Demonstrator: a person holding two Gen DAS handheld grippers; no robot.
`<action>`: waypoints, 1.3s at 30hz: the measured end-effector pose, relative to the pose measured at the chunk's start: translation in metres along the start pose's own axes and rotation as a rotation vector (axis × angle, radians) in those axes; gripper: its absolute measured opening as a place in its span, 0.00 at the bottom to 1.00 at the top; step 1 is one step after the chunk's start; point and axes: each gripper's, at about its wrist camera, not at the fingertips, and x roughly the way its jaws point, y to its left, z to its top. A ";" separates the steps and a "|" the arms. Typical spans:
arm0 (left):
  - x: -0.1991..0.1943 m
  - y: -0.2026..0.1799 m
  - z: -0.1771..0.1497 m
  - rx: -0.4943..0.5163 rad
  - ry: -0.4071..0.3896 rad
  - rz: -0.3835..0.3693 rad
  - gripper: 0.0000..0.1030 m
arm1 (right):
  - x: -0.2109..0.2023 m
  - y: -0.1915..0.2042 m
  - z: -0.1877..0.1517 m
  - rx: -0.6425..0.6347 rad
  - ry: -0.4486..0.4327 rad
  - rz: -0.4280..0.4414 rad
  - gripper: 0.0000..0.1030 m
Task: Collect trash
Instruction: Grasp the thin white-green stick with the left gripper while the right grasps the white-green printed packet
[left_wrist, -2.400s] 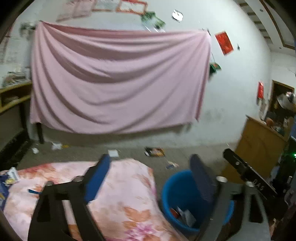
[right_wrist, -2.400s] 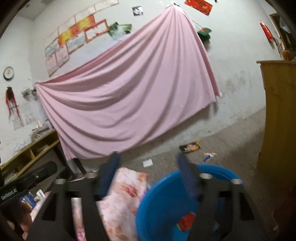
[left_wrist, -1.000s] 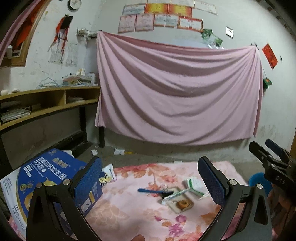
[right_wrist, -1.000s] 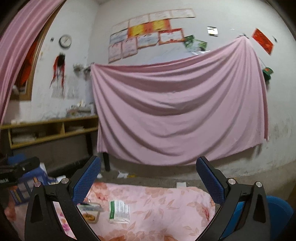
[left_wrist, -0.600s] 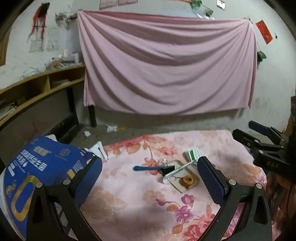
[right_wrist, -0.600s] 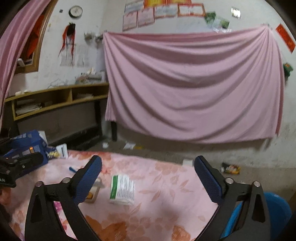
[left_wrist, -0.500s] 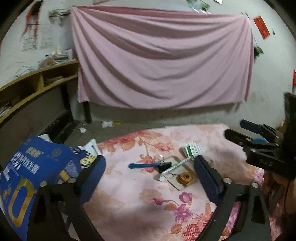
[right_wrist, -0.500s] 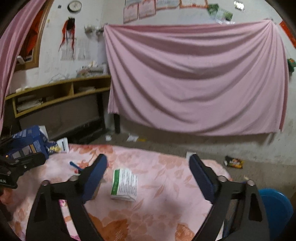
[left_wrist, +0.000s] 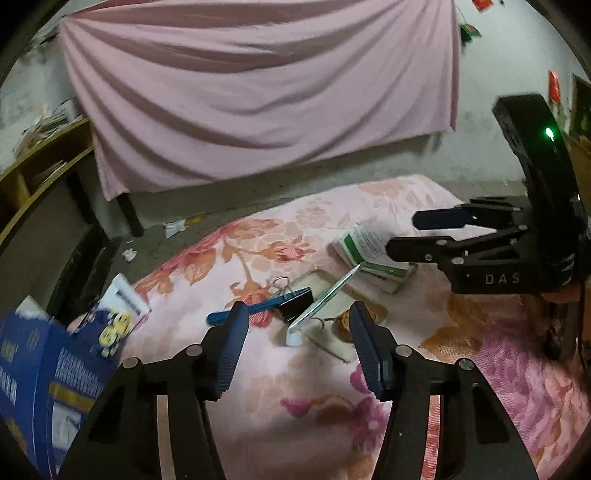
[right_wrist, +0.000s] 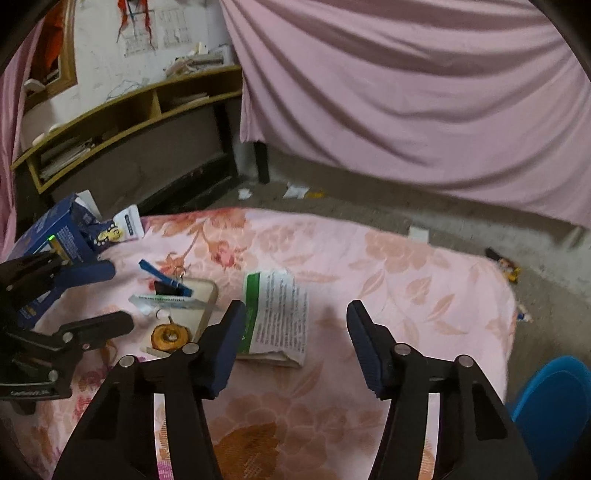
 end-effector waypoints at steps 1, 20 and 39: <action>0.004 -0.001 0.001 0.011 0.011 -0.007 0.44 | 0.003 -0.002 0.000 0.013 0.018 0.015 0.53; 0.008 -0.008 -0.003 0.036 0.046 -0.019 0.03 | 0.036 0.009 -0.001 -0.034 0.176 0.035 0.54; -0.045 -0.019 0.003 -0.071 -0.073 0.054 0.02 | -0.005 0.005 -0.020 -0.004 0.070 0.038 0.45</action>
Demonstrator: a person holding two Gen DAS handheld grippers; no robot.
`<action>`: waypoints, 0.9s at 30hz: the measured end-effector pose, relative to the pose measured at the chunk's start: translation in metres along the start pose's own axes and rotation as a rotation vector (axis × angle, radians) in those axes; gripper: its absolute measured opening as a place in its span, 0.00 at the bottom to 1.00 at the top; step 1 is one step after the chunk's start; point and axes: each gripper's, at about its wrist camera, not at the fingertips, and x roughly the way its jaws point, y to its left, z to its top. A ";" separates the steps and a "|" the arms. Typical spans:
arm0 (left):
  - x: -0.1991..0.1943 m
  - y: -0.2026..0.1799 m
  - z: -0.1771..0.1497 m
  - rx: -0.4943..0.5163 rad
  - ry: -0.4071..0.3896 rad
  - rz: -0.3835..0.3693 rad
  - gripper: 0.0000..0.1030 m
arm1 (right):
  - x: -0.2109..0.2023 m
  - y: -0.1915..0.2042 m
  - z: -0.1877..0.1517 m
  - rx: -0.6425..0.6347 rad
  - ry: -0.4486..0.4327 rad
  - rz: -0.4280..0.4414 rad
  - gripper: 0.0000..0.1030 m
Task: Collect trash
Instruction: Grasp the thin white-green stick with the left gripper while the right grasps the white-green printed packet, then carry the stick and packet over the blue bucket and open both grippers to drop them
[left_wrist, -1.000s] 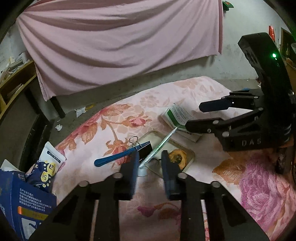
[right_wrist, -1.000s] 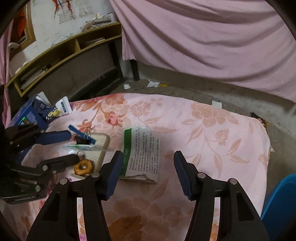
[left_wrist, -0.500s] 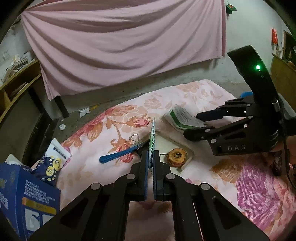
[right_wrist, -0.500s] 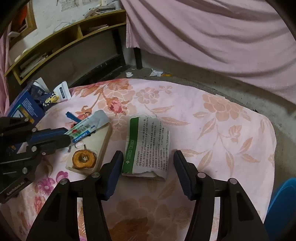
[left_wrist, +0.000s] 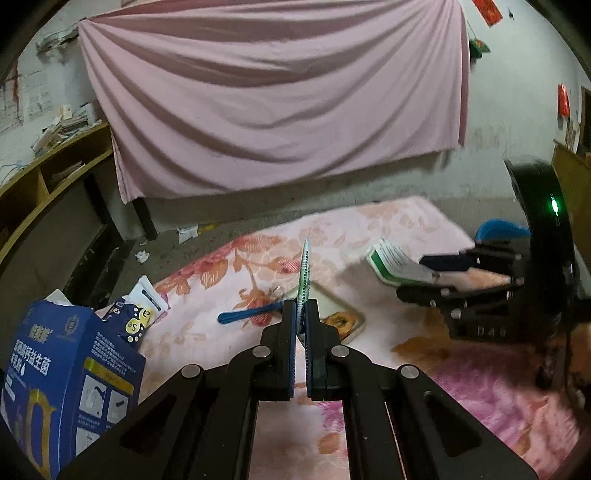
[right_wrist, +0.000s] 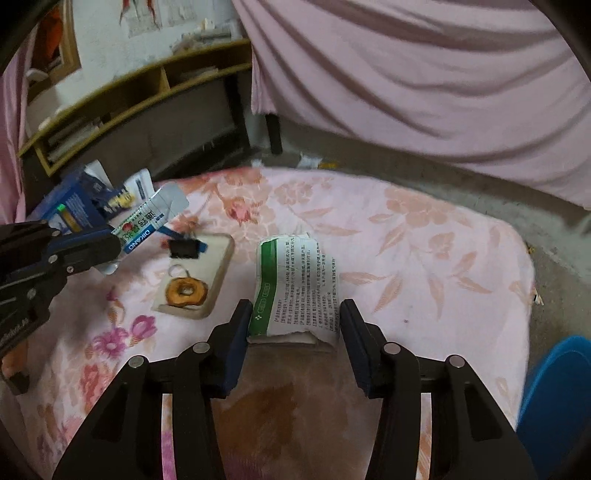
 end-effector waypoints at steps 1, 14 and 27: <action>-0.004 -0.003 0.002 -0.006 -0.017 -0.003 0.02 | -0.006 0.000 -0.002 0.002 -0.017 -0.007 0.45; -0.058 -0.064 0.033 -0.032 -0.282 -0.051 0.02 | -0.110 -0.010 -0.037 0.009 -0.454 -0.034 0.45; -0.101 -0.172 0.076 0.110 -0.503 -0.165 0.02 | -0.199 -0.063 -0.079 0.147 -0.759 -0.242 0.45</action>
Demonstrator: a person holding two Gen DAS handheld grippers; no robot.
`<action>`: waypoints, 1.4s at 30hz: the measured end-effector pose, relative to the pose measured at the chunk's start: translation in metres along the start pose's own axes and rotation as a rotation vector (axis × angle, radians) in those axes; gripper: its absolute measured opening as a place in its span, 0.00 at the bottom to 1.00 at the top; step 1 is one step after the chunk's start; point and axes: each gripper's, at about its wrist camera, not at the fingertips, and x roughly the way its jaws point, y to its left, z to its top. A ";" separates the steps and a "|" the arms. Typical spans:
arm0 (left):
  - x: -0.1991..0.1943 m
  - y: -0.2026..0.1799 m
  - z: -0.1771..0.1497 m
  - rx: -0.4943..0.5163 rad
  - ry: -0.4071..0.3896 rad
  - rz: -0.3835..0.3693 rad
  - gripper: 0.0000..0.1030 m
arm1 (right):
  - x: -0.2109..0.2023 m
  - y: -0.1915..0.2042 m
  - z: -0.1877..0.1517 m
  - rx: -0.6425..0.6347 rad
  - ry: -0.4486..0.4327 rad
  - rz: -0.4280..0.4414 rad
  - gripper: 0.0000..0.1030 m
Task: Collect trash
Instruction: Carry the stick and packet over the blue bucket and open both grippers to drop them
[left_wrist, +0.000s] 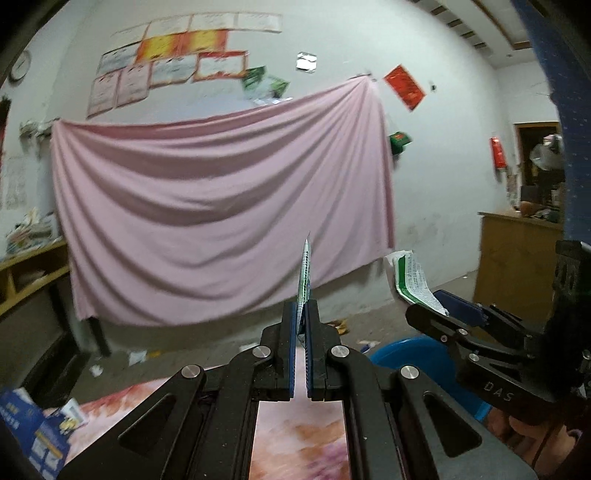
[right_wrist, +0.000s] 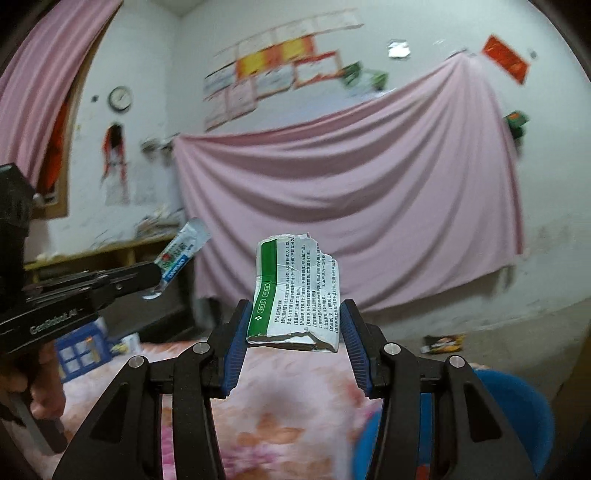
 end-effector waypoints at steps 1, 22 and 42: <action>0.002 -0.008 0.003 0.009 -0.009 -0.014 0.02 | -0.004 -0.006 0.003 0.009 -0.013 -0.017 0.45; 0.057 -0.081 0.000 0.061 0.060 -0.195 0.02 | -0.055 -0.096 0.005 0.137 0.006 -0.295 0.46; 0.108 -0.081 -0.023 -0.088 0.314 -0.265 0.03 | -0.028 -0.136 -0.026 0.341 0.283 -0.305 0.46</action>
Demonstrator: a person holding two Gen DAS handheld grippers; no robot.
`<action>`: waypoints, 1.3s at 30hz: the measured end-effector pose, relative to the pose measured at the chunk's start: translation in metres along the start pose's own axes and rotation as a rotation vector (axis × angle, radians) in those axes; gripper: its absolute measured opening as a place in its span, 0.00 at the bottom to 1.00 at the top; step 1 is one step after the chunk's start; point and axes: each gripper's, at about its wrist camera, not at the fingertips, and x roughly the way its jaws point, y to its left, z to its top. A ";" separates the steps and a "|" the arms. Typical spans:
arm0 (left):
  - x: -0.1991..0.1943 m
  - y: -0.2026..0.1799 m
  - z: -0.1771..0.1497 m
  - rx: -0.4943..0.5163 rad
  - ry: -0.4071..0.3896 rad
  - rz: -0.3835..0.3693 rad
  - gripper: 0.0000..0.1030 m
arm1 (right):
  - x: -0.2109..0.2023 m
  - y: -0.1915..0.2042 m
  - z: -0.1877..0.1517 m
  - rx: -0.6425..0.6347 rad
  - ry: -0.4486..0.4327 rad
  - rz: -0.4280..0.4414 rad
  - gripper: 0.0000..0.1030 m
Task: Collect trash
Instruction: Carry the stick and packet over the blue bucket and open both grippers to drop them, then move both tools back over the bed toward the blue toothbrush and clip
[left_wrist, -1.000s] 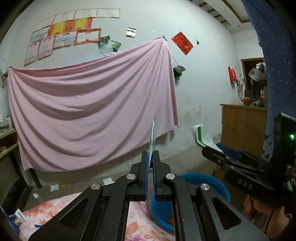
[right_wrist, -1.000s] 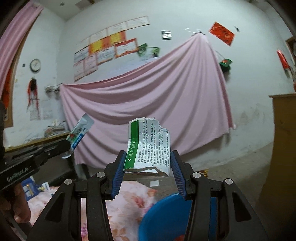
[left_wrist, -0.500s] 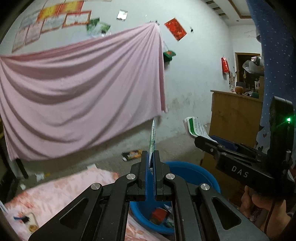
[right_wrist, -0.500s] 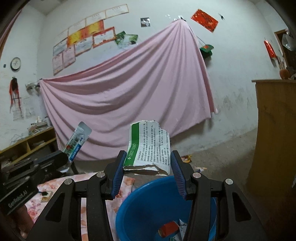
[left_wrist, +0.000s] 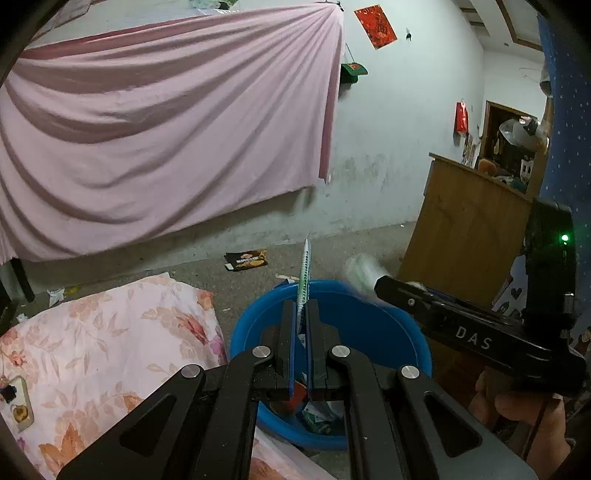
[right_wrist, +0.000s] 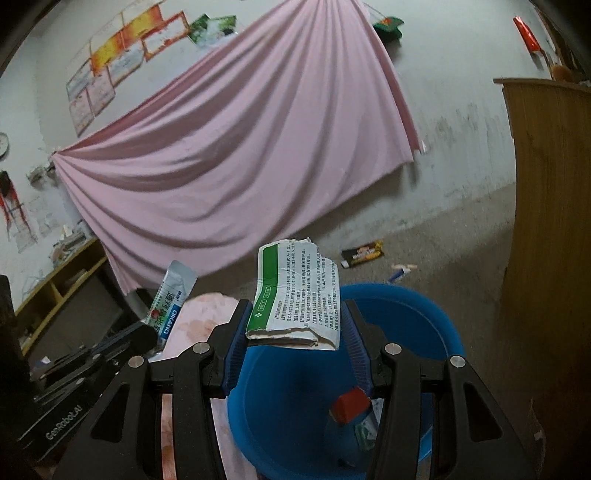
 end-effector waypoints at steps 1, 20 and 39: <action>0.001 -0.001 0.000 0.005 0.005 0.004 0.03 | 0.001 -0.001 -0.002 0.004 0.014 -0.001 0.46; 0.015 -0.003 -0.009 0.004 0.063 0.012 0.18 | 0.000 -0.006 0.002 0.019 0.035 -0.003 0.51; -0.036 0.034 0.003 -0.054 -0.043 0.154 0.78 | -0.002 0.005 0.008 -0.011 0.006 0.010 0.71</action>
